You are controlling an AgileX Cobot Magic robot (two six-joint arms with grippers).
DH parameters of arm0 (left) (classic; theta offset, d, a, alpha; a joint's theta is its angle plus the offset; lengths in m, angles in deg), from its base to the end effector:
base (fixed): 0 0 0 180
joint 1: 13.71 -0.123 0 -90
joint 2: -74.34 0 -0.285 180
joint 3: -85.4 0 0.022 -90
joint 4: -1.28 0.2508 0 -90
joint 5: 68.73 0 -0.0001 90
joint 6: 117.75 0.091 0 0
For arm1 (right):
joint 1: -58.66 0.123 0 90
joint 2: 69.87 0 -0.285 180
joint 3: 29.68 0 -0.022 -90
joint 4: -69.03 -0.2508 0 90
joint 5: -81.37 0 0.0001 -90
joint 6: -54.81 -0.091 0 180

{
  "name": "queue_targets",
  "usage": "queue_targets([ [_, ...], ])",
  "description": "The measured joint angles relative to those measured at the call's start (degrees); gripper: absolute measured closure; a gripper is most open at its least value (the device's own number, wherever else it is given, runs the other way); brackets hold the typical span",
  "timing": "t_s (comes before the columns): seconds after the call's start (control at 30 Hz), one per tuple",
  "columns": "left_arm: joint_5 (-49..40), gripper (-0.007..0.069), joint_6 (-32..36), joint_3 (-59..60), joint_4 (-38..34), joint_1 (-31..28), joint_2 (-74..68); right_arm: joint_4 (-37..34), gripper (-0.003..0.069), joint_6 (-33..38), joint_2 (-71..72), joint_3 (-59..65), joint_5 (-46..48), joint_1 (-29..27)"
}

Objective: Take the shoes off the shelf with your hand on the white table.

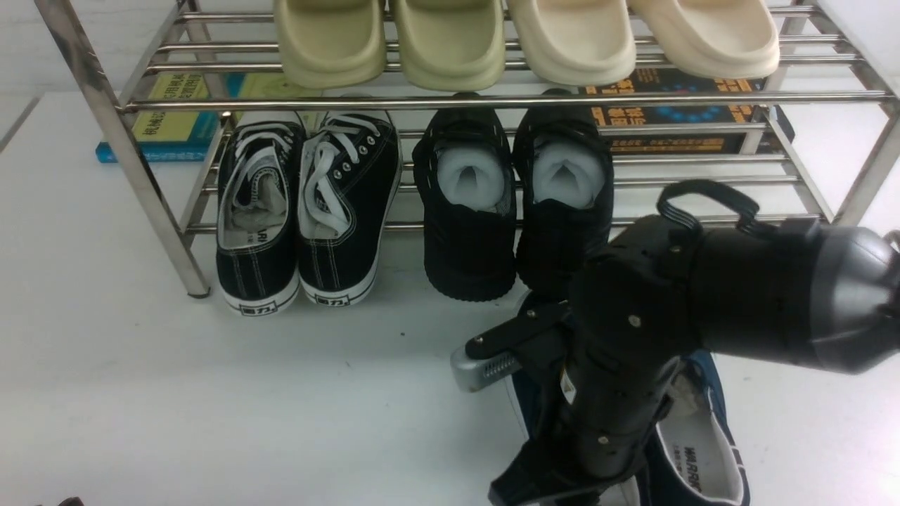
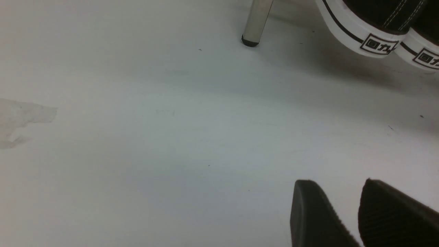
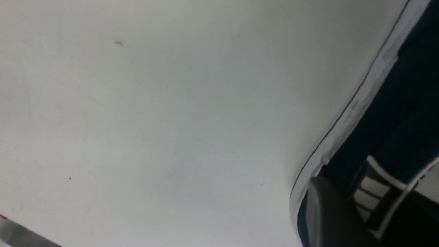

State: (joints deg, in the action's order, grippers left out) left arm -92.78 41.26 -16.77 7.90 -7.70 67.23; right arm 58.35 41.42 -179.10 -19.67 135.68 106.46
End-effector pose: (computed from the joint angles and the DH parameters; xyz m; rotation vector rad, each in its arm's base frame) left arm 0.0512 -0.0011 0.1729 -0.1802 1.8960 -0.2036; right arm 0.2143 0.2568 0.1995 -0.7698 3.0139 0.3003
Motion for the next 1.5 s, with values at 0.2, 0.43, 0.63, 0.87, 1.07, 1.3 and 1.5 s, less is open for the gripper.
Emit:
queue_targets([
  [0.2,0.00,0.0384,0.00,0.00,-0.06,0.00,0.00,-0.84,0.0617,-0.06,0.00,-1.09,-0.05,0.00],
  [0.43,0.00,0.0384,0.00,0.00,-0.06,0.00,0.00,-1.05,0.0617,-0.69,0.00,-2.37,-0.27,0.00],
  [0.63,0.00,0.0384,0.00,0.00,-0.06,0.00,0.00,-1.12,0.0611,-0.84,0.00,-2.37,-0.27,0.00],
  [0.87,0.00,0.0384,0.00,0.00,-0.06,0.00,0.00,-2.08,0.0398,-0.21,0.00,-3.50,2.48,0.00],
  [1.07,0.00,0.0384,0.00,0.00,0.00,0.00,0.00,-2.60,0.0248,2.97,1.36,-8.14,9.03,0.00],
  [1.3,0.00,0.0384,0.00,0.00,0.00,0.00,0.00,-2.54,0.0265,7.22,7.78,-12.53,15.05,0.10],
  [1.5,0.00,0.0384,0.00,0.00,0.00,0.00,0.00,-0.04,0.0414,9.52,17.93,-13.06,15.87,0.10],
])
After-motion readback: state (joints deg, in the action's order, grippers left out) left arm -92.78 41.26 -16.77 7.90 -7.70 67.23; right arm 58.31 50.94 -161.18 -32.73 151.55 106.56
